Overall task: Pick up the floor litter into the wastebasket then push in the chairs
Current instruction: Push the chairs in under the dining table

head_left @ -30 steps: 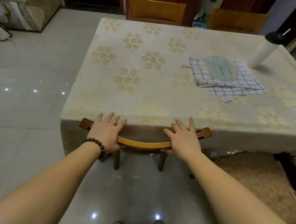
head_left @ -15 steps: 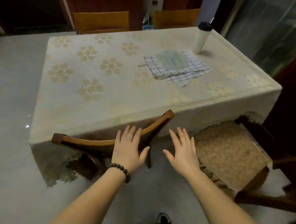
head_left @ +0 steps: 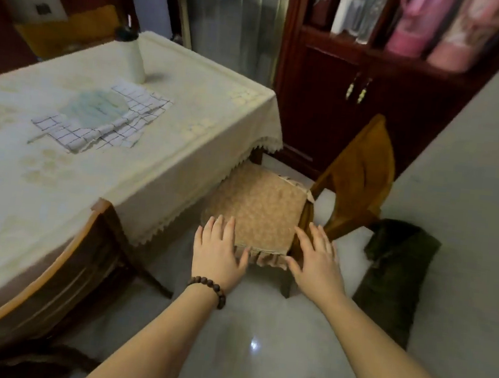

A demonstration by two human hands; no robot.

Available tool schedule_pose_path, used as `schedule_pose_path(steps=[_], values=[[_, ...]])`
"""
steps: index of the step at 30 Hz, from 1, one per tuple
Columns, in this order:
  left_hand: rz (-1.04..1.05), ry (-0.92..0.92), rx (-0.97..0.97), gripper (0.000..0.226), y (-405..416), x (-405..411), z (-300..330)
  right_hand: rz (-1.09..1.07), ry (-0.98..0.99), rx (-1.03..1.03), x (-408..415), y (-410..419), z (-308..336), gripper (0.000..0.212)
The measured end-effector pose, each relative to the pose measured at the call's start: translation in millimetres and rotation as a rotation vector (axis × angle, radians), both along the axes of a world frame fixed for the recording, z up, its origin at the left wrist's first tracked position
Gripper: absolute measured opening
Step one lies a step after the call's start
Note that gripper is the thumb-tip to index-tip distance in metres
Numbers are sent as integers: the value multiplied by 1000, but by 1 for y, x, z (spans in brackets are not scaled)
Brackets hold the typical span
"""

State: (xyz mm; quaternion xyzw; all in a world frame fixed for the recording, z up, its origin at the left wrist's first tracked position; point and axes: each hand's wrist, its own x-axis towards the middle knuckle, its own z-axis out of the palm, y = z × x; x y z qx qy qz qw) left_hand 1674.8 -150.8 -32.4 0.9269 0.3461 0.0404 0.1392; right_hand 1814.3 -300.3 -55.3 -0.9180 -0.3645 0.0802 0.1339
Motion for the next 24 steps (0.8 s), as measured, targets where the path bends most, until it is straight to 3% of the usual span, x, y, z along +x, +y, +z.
schedule_pose_path(steps=[13, 24], values=[[-136, -77, -35, 76, -175, 268, 24, -185, -23, -20, 215, -195, 12, 62], [36, 53, -26, 85, -178, 407, 10, -46, -45, -8, 350, -182, 6, 64]])
